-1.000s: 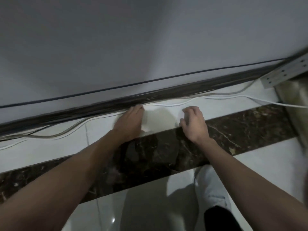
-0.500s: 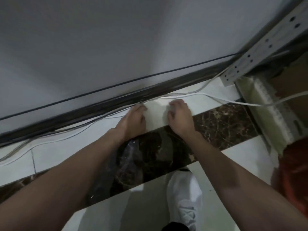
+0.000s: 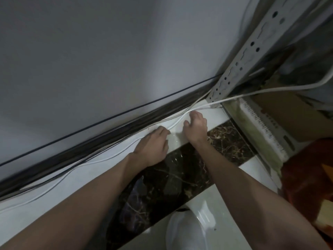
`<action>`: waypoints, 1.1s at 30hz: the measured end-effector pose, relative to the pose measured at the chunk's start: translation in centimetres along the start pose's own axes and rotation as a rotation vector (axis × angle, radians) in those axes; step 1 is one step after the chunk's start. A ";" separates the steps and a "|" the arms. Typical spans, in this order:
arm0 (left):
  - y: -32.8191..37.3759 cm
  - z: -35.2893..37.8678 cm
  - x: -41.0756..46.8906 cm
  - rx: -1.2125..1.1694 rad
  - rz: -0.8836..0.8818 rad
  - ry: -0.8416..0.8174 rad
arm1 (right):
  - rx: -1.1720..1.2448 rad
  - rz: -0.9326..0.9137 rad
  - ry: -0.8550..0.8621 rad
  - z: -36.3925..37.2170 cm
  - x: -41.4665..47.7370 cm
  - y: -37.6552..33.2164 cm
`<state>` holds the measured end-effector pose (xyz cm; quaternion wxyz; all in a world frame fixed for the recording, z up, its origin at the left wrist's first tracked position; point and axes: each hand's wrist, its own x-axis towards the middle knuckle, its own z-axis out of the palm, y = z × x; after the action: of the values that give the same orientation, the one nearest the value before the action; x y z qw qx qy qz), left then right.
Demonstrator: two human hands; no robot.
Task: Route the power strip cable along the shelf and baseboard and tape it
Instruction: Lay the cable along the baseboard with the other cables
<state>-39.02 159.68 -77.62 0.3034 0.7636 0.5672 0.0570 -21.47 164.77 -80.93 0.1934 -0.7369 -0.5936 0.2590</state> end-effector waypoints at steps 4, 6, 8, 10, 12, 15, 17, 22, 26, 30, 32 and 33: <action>0.2 0.8 1.7 -0.021 -0.057 0.002 | 0.056 0.043 -0.017 -0.8 0.7 0.4; 0.0 0.9 2.2 0.016 -0.079 0.042 | 0.091 0.081 0.014 -1.0 0.3 0.9; 0.0 0.9 2.6 0.028 -0.107 0.066 | 0.092 0.082 0.019 -0.9 -0.2 1.0; 0.2 0.8 3.2 0.018 -0.148 0.074 | 0.057 0.044 -0.033 -0.8 -0.4 0.6; 0.5 0.9 3.7 -0.001 -0.182 0.060 | 0.002 -0.008 -0.122 -0.8 -0.4 -0.1; 0.7 0.4 4.4 -0.119 -0.207 0.021 | -0.072 -0.054 -0.180 -0.8 -0.2 -0.8; 0.8 -0.6 4.0 -0.255 -0.216 0.038 | -0.080 -0.058 -0.211 -0.9 -0.4 -1.1; -0.2 -4.7 -0.9 -0.364 -0.215 0.167 | -0.012 -0.004 -0.212 -2.9 -3.2 -3.1; 3.3 -10.2 -8.1 -0.599 -0.358 0.323 | 0.192 0.081 -0.159 -8.3 -8.9 -8.5; 10.5 -18.3 -18.3 -0.757 -0.436 0.450 | 0.384 0.096 -0.120 -16.7 -16.7 -15.3; 14.4 -22.7 -23.3 -0.742 -0.454 0.453 | 0.443 0.081 -0.101 -21.8 -20.9 -19.0; 16.4 -24.9 -25.7 -0.729 -0.452 0.449 | 0.477 0.072 -0.094 -24.5 -23.2 -20.9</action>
<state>-45.14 143.68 -42.23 0.4259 0.4340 0.7135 0.3480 -26.43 147.33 -45.69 0.3249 -0.6784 -0.4972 0.4325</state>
